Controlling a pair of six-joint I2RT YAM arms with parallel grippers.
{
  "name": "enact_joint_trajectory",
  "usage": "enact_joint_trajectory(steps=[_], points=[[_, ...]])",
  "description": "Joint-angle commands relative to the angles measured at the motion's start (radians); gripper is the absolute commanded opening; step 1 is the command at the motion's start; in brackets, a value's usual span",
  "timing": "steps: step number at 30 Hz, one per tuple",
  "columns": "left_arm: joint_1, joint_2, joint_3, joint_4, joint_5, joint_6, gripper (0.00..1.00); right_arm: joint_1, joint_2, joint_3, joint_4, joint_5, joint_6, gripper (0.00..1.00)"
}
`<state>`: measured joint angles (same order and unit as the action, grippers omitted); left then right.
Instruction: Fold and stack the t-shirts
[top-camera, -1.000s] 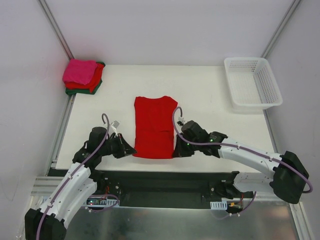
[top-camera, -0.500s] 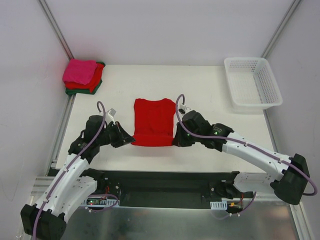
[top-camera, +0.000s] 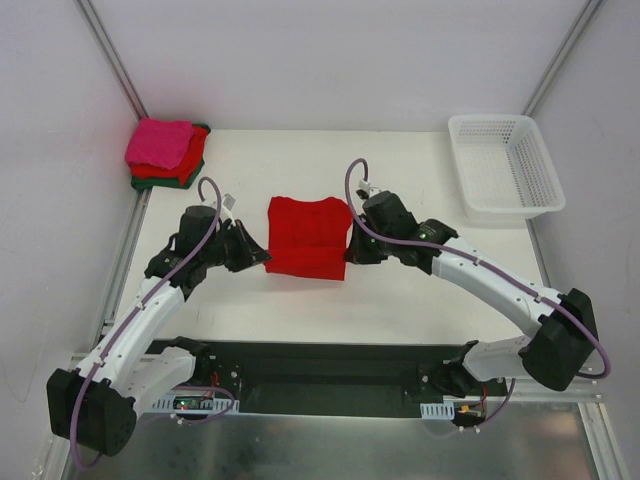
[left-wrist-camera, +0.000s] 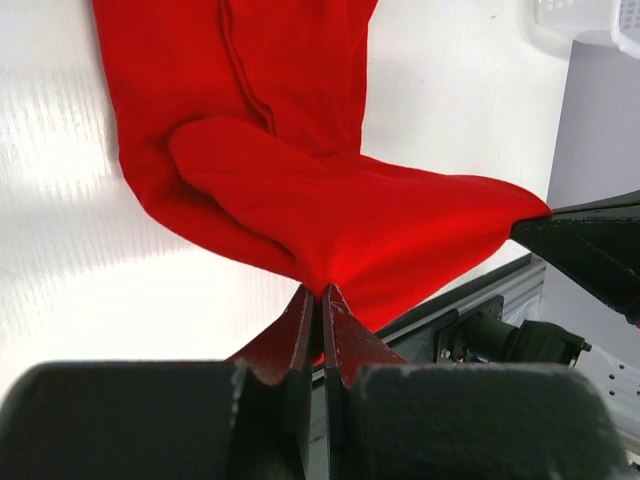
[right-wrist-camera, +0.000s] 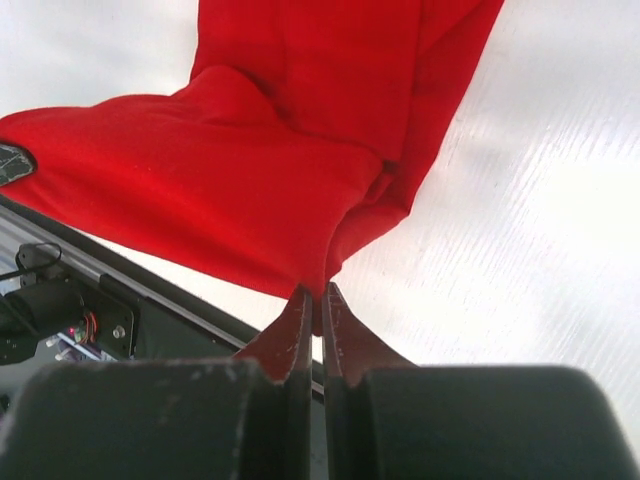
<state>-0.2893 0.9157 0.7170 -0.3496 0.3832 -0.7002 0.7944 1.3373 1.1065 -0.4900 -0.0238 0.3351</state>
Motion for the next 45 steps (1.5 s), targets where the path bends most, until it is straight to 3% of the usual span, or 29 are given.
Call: enact_joint_trajectory(steps=[1,45], points=[[0.004,0.05,0.074,0.046,-0.09,0.059,0.0,-0.053,0.023,0.07,-0.048,0.038,-0.077,0.02],[0.032,0.699,0.409,0.307,-0.121,0.166,0.0,-0.302,0.497,0.351,0.192,-0.215,-0.179,0.01]])
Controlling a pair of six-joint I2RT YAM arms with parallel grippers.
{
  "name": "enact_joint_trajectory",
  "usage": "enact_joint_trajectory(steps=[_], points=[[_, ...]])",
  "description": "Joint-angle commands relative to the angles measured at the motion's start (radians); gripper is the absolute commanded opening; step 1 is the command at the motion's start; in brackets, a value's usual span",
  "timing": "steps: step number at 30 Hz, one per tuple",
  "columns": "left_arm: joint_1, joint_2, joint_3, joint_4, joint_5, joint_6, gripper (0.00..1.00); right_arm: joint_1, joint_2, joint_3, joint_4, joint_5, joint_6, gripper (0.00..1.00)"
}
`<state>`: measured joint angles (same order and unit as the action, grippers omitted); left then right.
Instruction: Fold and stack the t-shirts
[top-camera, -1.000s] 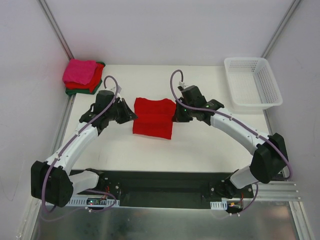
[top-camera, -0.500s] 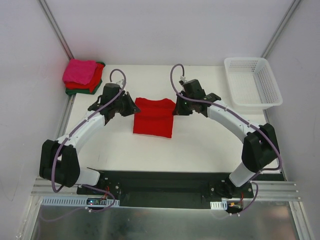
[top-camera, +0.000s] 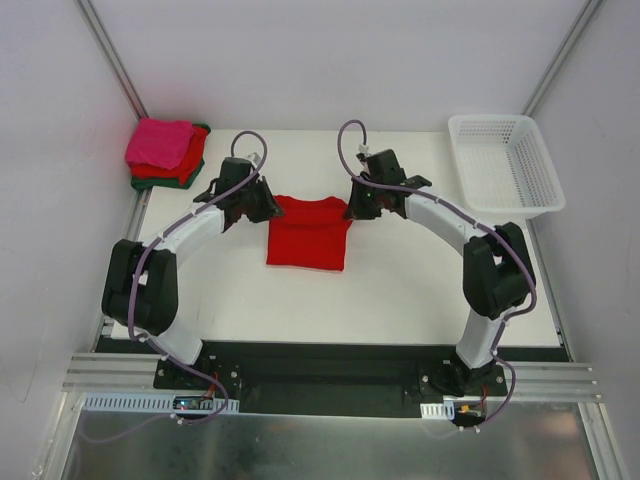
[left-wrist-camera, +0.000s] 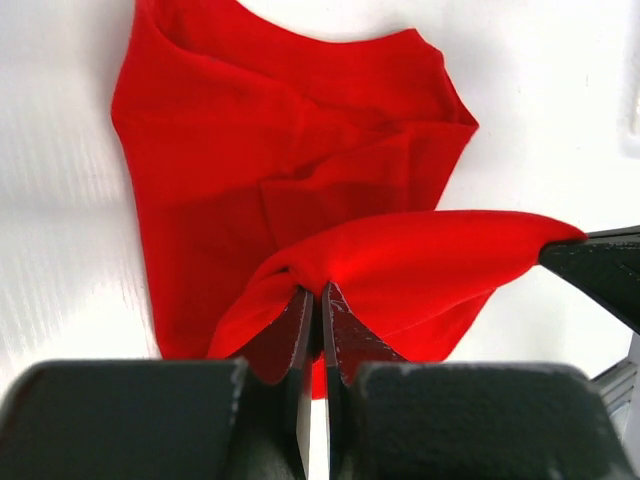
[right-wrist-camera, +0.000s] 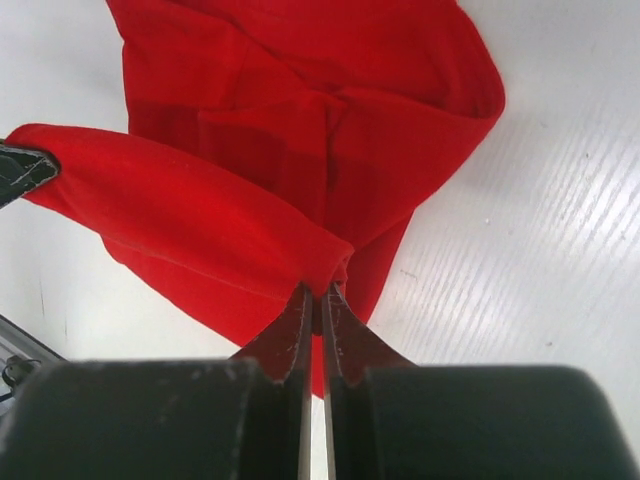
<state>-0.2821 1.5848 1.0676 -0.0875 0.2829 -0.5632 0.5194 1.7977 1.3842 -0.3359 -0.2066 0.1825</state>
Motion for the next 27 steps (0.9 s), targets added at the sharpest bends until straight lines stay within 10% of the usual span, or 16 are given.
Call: enact_joint_trajectory(steps=[1,15,17,19,25,27], points=[[0.026,0.046,0.061,0.045,-0.018,0.031,0.0,-0.033,0.048,0.081,0.041,-0.039,-0.026,0.01],[0.067,0.21,0.164,0.065,-0.001,0.042,0.0,-0.085,0.204,0.187,0.064,-0.1,-0.037,0.02],[0.069,0.224,0.17,0.068,-0.004,0.042,0.01,-0.09,0.221,0.19,0.073,-0.103,-0.038,0.19],[0.07,0.244,0.175,0.069,-0.004,0.04,0.22,-0.096,0.223,0.184,0.081,-0.102,-0.04,0.44],[0.08,0.208,0.17,0.068,-0.03,0.046,0.99,-0.113,0.166,0.147,0.08,-0.067,-0.064,0.62],[0.084,0.167,0.166,0.066,-0.036,0.054,0.99,-0.121,0.114,0.121,0.074,-0.053,-0.072,0.63]])
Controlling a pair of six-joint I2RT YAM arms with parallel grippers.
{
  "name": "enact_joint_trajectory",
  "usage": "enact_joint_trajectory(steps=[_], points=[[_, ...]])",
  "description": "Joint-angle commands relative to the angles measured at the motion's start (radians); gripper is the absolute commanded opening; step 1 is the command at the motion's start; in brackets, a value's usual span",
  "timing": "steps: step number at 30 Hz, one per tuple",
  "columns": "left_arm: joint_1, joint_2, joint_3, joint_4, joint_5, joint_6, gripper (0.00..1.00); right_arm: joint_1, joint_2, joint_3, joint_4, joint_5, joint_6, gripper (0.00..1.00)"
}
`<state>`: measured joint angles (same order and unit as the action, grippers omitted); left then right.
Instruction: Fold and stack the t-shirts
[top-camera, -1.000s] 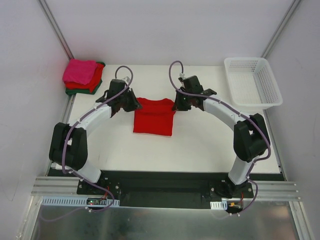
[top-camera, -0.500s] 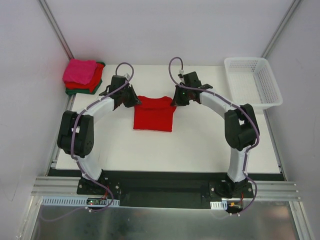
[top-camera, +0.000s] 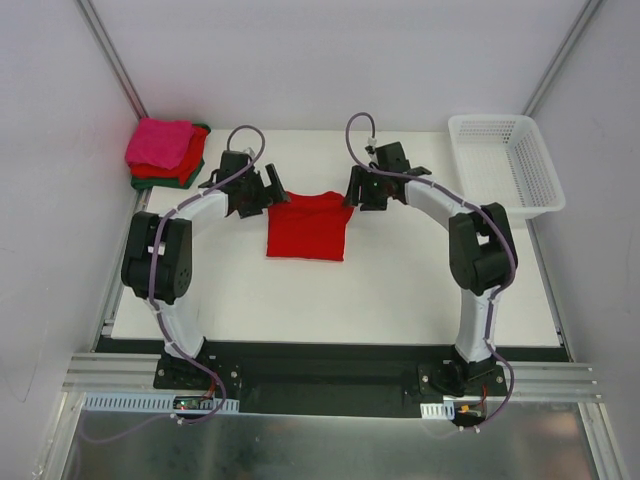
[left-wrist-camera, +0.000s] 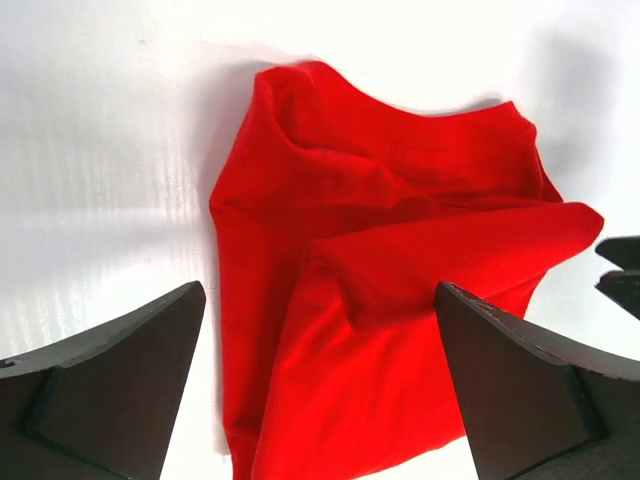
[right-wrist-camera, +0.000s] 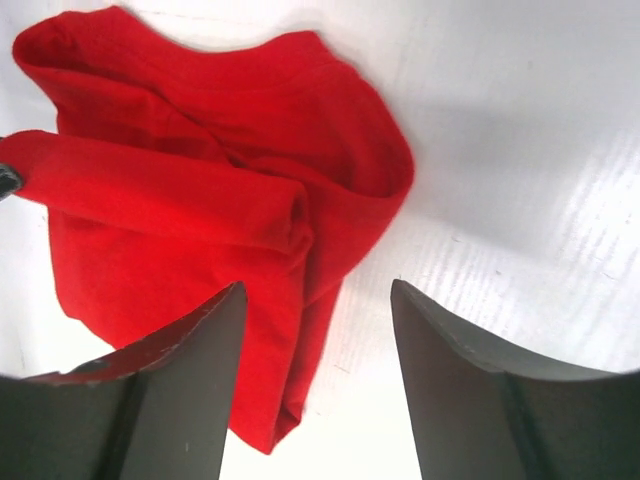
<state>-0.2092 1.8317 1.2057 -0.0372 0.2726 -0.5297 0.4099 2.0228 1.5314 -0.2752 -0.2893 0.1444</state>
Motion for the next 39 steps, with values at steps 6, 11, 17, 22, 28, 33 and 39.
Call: enact_joint_trajectory(steps=[6,11,17,22,28,33,39], points=[[0.017,-0.236,-0.026,-0.004,-0.041,0.039,0.99,-0.014,-0.275,-0.105,-0.024,0.05,-0.06,0.64],[0.017,-0.344,-0.074,-0.027,0.005,0.057,0.99,-0.014,-0.407,-0.21,-0.064,0.053,-0.066,0.65],[-0.016,-0.293,-0.087,-0.01,0.192,0.048,0.51,-0.006,-0.55,-0.347,-0.085,0.033,-0.045,0.65],[-0.068,-0.183,-0.086,0.127,0.298,0.02,0.0,0.003,-0.616,-0.433,-0.091,0.045,-0.031,0.63],[-0.087,-0.077,-0.096,0.313,0.416,-0.072,0.0,0.007,-0.598,-0.455,-0.064,0.039,-0.026,0.08],[-0.084,-0.045,-0.113,0.37,0.432,-0.099,0.0,0.007,-0.462,-0.38,-0.024,-0.037,-0.022,0.01],[-0.061,-0.023,-0.112,0.41,0.428,-0.112,0.0,-0.008,-0.261,-0.193,0.088,-0.197,0.053,0.01]])
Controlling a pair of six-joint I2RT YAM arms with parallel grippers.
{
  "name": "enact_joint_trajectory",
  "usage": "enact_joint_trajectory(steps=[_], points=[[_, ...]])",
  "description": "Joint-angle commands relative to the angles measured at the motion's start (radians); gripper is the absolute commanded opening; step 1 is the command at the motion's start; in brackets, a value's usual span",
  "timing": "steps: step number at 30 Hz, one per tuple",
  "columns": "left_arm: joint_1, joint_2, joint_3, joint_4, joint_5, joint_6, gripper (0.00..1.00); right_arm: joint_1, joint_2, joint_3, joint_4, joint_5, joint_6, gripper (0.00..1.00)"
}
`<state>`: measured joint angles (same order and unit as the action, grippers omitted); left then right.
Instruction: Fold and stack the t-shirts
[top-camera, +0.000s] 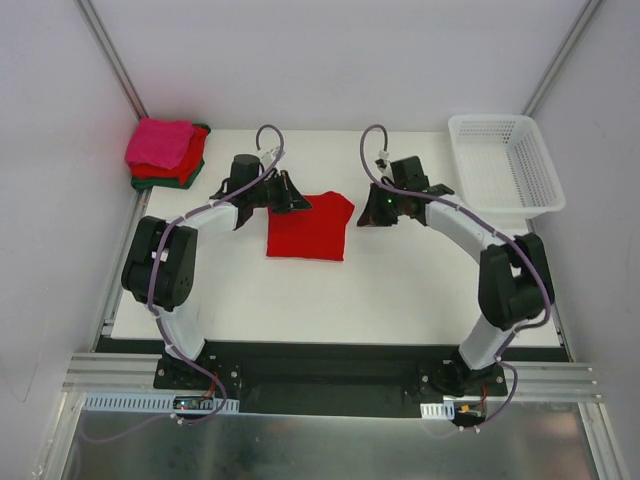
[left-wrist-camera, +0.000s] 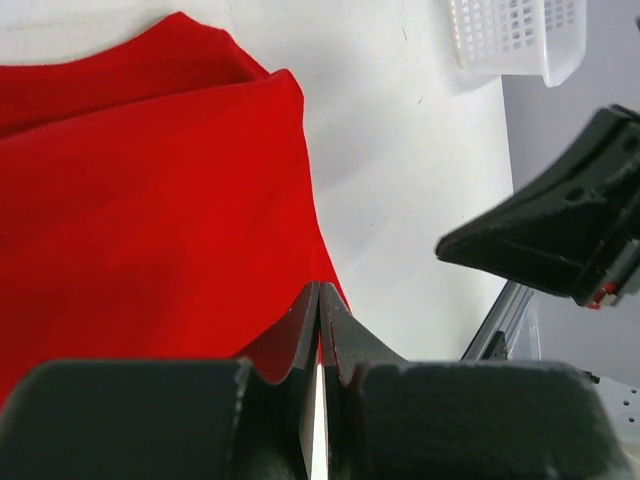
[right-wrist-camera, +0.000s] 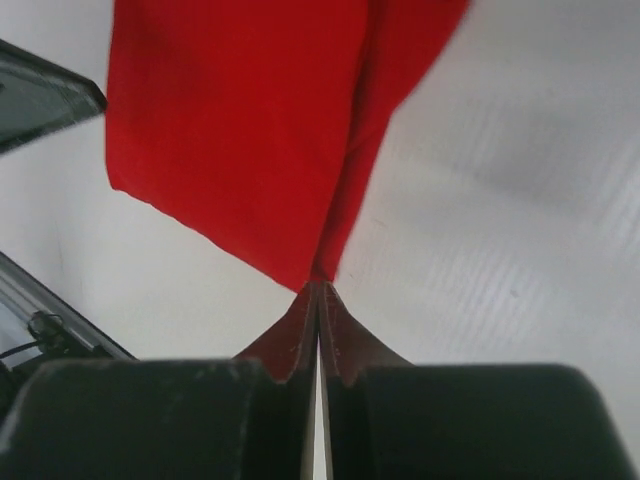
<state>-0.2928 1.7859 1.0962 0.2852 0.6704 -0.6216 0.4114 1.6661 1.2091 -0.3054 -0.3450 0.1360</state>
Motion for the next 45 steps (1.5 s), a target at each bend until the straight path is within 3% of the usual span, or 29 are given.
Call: enact_joint_trajectory(steps=[1,9,13,18,27,33,39,45], points=[[0.033,0.026,-0.002,0.094,0.034,-0.021,0.0,-0.014,0.154,0.156,0.139,-0.196,0.076,0.01],[0.093,0.108,-0.002,0.224,0.107,-0.102,0.0,-0.06,0.378,0.279,0.506,-0.451,0.338,0.01],[0.101,0.158,0.002,0.282,0.13,-0.141,0.0,-0.066,0.463,0.309,0.609,-0.534,0.459,0.01],[0.106,0.22,0.011,0.324,0.135,-0.181,0.0,-0.068,0.537,0.307,0.658,-0.56,0.496,0.01],[0.13,0.303,0.005,0.339,0.133,-0.187,0.0,-0.069,0.613,0.274,0.66,-0.548,0.479,0.02],[0.139,0.277,-0.002,0.342,0.138,-0.187,0.0,-0.069,0.598,0.286,0.594,-0.543,0.432,0.01],[0.139,0.152,-0.016,0.299,0.137,-0.176,0.0,-0.069,0.453,0.293,0.395,-0.506,0.272,0.01],[0.139,-0.043,-0.111,0.171,0.075,-0.103,0.13,-0.069,0.264,0.193,0.31,-0.48,0.2,0.01]])
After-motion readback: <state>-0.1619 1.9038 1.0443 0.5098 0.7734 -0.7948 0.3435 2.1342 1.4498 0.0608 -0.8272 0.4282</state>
